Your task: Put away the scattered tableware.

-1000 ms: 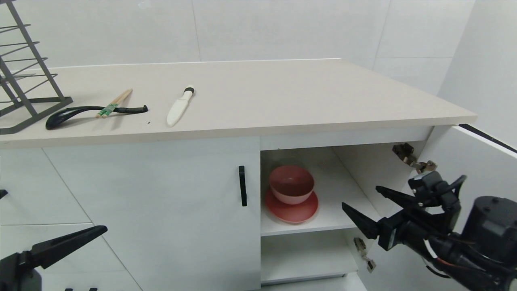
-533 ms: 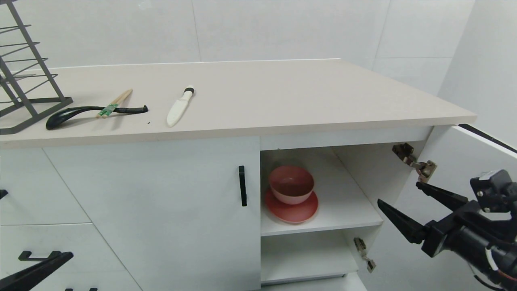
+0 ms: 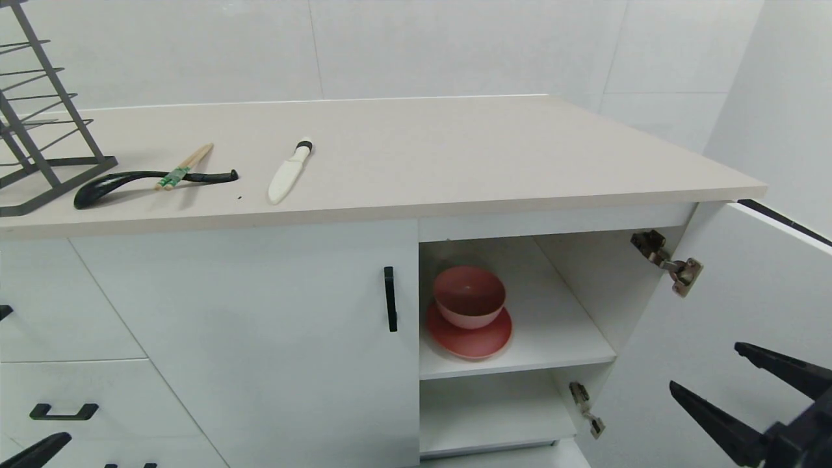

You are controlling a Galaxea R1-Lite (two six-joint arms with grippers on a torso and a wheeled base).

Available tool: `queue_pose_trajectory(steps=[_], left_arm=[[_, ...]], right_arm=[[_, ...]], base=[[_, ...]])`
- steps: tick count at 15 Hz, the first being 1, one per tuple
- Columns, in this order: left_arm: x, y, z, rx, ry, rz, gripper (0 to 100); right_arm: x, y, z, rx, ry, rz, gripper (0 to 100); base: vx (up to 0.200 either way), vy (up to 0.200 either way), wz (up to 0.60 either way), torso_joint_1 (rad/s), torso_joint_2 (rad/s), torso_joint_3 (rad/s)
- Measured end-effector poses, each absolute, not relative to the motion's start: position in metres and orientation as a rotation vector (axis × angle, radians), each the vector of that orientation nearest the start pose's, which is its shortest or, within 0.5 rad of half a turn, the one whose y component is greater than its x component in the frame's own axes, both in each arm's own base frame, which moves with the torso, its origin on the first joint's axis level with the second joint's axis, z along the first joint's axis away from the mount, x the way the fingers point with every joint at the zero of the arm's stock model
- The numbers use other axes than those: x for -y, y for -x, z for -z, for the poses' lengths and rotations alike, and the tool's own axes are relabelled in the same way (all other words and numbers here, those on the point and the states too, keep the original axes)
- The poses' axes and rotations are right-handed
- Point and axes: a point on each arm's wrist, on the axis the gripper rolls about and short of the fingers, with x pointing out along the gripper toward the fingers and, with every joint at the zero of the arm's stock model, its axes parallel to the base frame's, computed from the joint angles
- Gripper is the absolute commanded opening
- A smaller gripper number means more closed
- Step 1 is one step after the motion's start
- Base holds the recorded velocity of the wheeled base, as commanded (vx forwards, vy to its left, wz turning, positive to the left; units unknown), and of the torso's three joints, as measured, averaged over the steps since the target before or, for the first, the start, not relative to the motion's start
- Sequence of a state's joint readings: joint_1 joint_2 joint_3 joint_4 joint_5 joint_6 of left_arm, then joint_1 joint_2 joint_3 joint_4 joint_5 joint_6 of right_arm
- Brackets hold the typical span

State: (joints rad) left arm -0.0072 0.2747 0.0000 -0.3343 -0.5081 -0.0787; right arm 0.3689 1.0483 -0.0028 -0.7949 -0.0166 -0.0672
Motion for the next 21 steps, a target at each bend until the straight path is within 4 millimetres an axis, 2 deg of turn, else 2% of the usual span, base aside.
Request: queue_pose_trajectory(steps=[5, 7, 9, 11, 13, 16, 19, 21], left_arm=[[0.01, 0.02, -0.096, 0.083, 0.094, 0.48, 100], [0.01, 0.023, -0.085, 0.044, 0.03, 0.469, 100], [0.008, 0.023, -0.081, 0.032, -0.006, 0.351, 100], [0.002, 0.023, -0.079, 0.029, -0.059, 0.101, 100], [0.001, 0.023, -0.076, 0.006, -0.064, 0.052, 100], [0.001, 0.023, -0.076, 0.003, -0.061, 0.052, 100], [0.001, 0.023, -0.075, 0.001, -0.033, 0.049, 100], [0.001, 0.023, -0.075, 0.001, -0.031, 0.049, 100]], right_arm=[[-0.019, -0.063, -0.127, -0.164, 0.124, -0.28, 100], [-0.014, -0.057, -0.13, -0.113, 0.111, -0.231, 100], [-0.011, -0.052, -0.133, -0.073, 0.102, -0.183, 100], [-0.006, -0.048, -0.138, -0.039, 0.096, -0.117, 100], [-0.004, -0.042, -0.139, -0.034, 0.095, -0.08, 100], [-0.001, -0.026, -0.133, -0.02, 0.095, -0.053, 100], [0.0, -0.003, -0.118, -0.028, 0.101, -0.023, 100], [-0.001, 0.009, -0.11, -0.011, 0.101, -0.053, 100]], base=[[0.0, 0.0, 0.0, 0.0, 0.0, 0.0], [0.0, 0.0, 0.0, 0.0, 0.0, 0.0], [0.0, 0.0, 0.0, 0.0, 0.0, 0.0], [0.0, 0.0, 0.0, 0.0, 0.0, 0.0], [0.0, 0.0, 0.0, 0.0, 0.0, 0.0], [0.0, 0.0, 0.0, 0.0, 0.0, 0.0], [0.0, 0.0, 0.0, 0.0, 0.0, 0.0], [-0.2, 0.0, 0.0, 0.005, 0.0, 0.005]])
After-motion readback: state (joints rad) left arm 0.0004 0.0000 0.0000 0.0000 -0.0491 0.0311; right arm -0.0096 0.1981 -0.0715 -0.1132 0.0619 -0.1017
